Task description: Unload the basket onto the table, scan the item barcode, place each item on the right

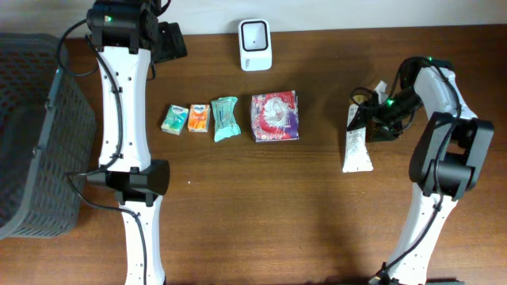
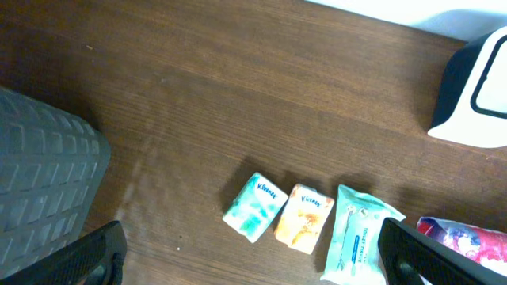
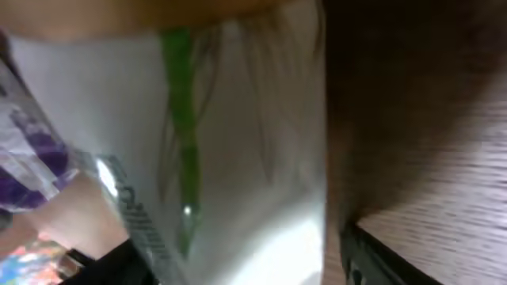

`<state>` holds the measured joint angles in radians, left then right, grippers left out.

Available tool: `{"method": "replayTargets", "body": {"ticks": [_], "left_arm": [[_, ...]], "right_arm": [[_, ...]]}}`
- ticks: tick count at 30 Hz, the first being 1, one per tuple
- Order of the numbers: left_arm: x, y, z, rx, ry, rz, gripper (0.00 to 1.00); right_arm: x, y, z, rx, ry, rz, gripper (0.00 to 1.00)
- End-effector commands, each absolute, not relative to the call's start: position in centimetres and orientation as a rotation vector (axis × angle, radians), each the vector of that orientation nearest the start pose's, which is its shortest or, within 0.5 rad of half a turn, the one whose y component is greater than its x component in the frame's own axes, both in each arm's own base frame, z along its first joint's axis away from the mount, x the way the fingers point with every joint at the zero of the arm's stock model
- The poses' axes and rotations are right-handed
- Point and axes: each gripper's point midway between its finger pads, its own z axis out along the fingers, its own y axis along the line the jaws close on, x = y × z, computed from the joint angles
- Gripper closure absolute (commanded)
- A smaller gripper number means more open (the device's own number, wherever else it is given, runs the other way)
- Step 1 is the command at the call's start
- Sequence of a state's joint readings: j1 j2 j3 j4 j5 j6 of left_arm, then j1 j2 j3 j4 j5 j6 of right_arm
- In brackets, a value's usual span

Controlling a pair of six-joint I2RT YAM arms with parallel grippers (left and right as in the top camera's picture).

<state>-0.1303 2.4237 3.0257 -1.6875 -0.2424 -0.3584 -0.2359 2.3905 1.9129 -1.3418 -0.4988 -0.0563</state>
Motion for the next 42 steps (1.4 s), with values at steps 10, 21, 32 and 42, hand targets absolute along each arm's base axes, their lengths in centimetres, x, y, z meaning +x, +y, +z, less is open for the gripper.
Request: {"method": "replayTargets", "body": {"ticks": [10, 21, 32, 42], "left_arm": [[50.0, -2.4, 26.5, -0.369, 2.58, 0.153, 0.01], [50.0, -2.4, 26.5, -0.37, 2.58, 0.152, 0.01], [50.0, -2.4, 26.5, -0.369, 2.58, 0.152, 0.01], [50.0, -2.4, 26.5, -0.369, 2.58, 0.152, 0.01]], "right_arm": [[42.3, 7.3, 10.2, -0.055, 2.751, 1.449, 0.96], [39.5, 25.9, 25.3, -0.761, 2.035, 1.964, 0.96], [39.1, 26.6, 25.0, -0.783, 2.057, 1.956, 0.96], [43.9, 14.1, 10.5, 0.03, 3.047, 0.332, 0.96]]}}
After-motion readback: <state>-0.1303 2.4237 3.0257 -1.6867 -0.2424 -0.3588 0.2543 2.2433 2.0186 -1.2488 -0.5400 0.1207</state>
